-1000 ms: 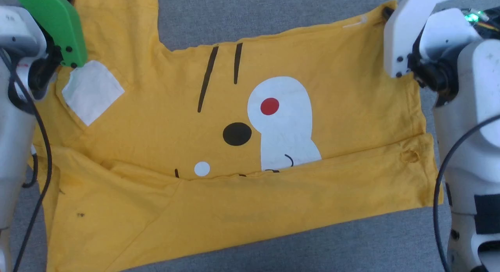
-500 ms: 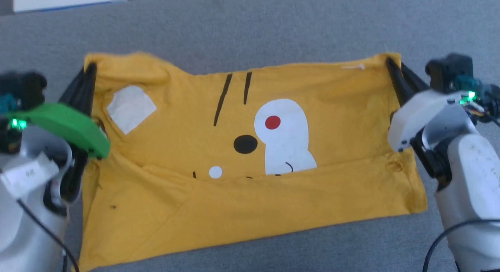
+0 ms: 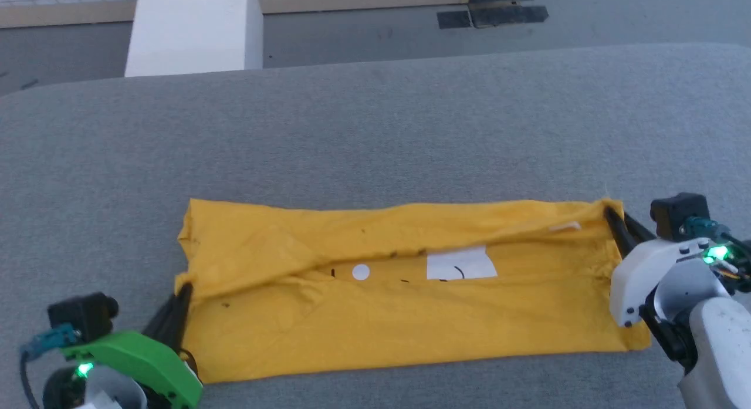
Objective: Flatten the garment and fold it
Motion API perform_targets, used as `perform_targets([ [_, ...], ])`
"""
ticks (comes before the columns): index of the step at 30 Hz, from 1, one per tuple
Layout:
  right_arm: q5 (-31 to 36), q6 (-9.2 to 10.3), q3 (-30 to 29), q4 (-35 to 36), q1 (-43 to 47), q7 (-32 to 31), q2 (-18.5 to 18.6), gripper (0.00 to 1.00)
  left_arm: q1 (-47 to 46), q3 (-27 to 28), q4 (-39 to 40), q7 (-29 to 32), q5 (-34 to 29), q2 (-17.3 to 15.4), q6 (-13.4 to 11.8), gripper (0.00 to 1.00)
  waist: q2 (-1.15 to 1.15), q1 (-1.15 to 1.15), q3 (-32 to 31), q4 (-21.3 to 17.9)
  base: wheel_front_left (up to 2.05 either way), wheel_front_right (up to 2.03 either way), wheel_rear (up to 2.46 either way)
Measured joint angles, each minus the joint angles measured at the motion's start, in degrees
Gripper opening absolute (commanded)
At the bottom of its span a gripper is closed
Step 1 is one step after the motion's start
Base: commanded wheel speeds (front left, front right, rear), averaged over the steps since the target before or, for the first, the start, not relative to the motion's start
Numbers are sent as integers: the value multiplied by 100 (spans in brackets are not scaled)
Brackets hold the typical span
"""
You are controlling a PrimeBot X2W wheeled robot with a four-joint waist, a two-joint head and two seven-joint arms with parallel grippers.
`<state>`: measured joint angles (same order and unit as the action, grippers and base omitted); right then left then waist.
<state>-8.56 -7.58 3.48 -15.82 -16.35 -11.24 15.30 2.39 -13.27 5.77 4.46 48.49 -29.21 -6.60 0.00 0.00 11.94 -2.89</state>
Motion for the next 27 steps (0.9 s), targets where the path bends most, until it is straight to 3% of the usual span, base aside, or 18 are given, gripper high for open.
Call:
perform_targets([
  [5,46,0,147,-218,194,-764,164,0,219,-278,-137,102,53,137,89,0,0,0,-116,196,0,0,0],
  [7,73,0,205,-436,222,-1386,197,0,229,-490,-455,230,52,207,163,0,0,0,-140,247,0,0,0],
  [11,70,0,189,-490,196,-1736,146,0,225,-645,-757,252,24,230,250,0,0,0,-152,229,0,0,0],
  [13,49,0,146,-490,188,-1801,102,43,213,-665,-880,226,18,263,283,0,0,0,-178,231,0,0,0],
  [14,41,0,129,-488,193,-1800,79,98,205,-669,-921,204,18,287,304,29,0,0,-194,233,0,0,0],
  [15,32,0,101,-483,200,-1798,58,100,198,-679,-944,193,16,301,307,56,0,0,-212,235,0,0,0],
  [16,9,0,41,-465,216,-1793,27,100,194,-682,-957,161,14,318,308,100,0,0,-236,237,0,0,0],
  [21,-74,0,-374,-220,476,-1474,-160,100,179,-637,-951,-221,-92,424,293,100,0,0,-383,268,0,0,0],
  [27,-68,0,-850,277,945,-959,-531,100,-25,-584,-877,-1140,-620,675,62,100,0,0,-594,326,0,0,0],
])
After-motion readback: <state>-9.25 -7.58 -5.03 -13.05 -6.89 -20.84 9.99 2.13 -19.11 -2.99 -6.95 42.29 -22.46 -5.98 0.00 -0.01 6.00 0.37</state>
